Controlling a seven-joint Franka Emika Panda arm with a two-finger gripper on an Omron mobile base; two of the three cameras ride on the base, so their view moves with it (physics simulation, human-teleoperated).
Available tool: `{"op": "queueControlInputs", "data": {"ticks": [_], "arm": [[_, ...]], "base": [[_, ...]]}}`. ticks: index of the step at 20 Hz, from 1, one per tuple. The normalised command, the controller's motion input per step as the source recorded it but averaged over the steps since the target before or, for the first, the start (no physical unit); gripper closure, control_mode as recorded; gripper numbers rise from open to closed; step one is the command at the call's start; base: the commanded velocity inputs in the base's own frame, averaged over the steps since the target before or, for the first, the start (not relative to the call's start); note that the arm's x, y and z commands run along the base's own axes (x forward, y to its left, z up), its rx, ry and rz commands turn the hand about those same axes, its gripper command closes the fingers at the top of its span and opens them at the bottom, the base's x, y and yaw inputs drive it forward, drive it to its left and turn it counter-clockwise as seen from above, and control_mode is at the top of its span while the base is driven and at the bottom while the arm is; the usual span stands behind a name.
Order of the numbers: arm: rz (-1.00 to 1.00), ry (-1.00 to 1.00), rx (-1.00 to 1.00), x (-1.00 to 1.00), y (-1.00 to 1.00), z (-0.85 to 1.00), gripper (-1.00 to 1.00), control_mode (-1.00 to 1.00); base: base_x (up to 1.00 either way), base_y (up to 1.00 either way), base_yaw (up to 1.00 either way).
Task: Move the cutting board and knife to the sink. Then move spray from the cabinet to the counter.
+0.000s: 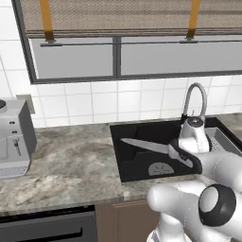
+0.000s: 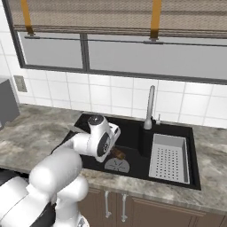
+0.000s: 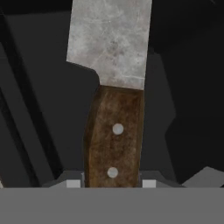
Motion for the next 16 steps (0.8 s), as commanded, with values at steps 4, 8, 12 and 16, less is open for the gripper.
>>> {"op": "queueControlInputs", "data": {"ticks": [4, 8, 12, 16], "arm": [[0.02, 0.13, 0.0, 0.49, -0.15, -0.28, 1.0, -1.0], [0.01, 0.16, 0.0, 0.47, -0.13, -0.22, 1.0, -1.0], [0.01, 0.13, 0.0, 0.41, -0.09, -0.22, 1.0, -1.0], [0.0, 0.09, 0.0, 0.43, -0.08, -0.29, 1.0, -1.0]], "base": [[0.0, 0.0, 0.0], [0.0, 0.0, 0.0], [0.0, 0.0, 0.0], [0.0, 0.0, 0.0]]}}
